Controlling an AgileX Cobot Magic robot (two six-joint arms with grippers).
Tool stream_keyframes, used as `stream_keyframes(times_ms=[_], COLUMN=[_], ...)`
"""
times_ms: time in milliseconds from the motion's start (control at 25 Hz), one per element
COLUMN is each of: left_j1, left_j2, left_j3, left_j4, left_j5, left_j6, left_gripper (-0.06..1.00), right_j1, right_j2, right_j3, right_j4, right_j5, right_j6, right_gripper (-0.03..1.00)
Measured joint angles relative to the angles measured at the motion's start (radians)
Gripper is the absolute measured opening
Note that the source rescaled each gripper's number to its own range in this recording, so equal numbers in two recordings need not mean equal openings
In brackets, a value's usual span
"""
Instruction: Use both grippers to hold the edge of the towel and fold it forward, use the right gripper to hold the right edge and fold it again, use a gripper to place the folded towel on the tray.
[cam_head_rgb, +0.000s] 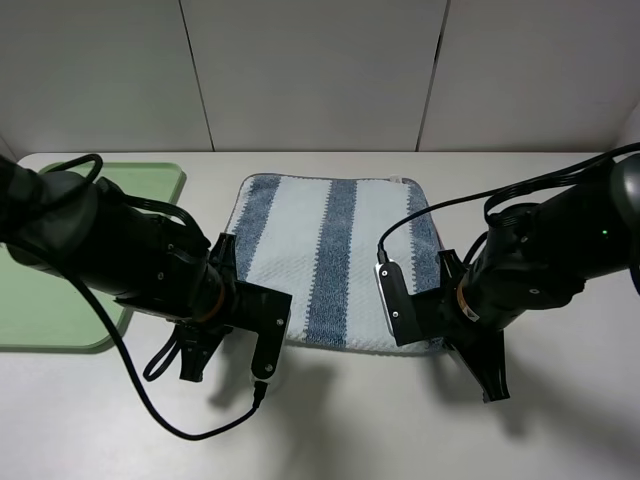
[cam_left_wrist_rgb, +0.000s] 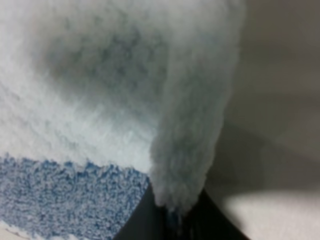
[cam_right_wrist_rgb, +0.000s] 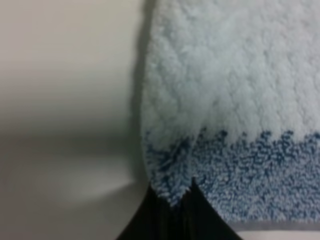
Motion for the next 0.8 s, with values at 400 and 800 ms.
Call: stream_keyframes(times_ms=[400,800], left_j1=[0.000,0.000], left_j2=[-0.137,-0.310], left_j3=[0.025,0.025], left_j4=[-0.189,-0.460], left_j5=[0.080,0.194], left_j6=[0.081,0.323], left_gripper=[0.00,0.00], right_j1=[0.000,0.000], right_j2=[-0.105,-0.252], right_j3=[0.005,0.006], right_j4=[0.045,0.172], right_j5=[0.039,0.112], right_j6=[0.000,-0.068], right_gripper=[0.00,0.00])
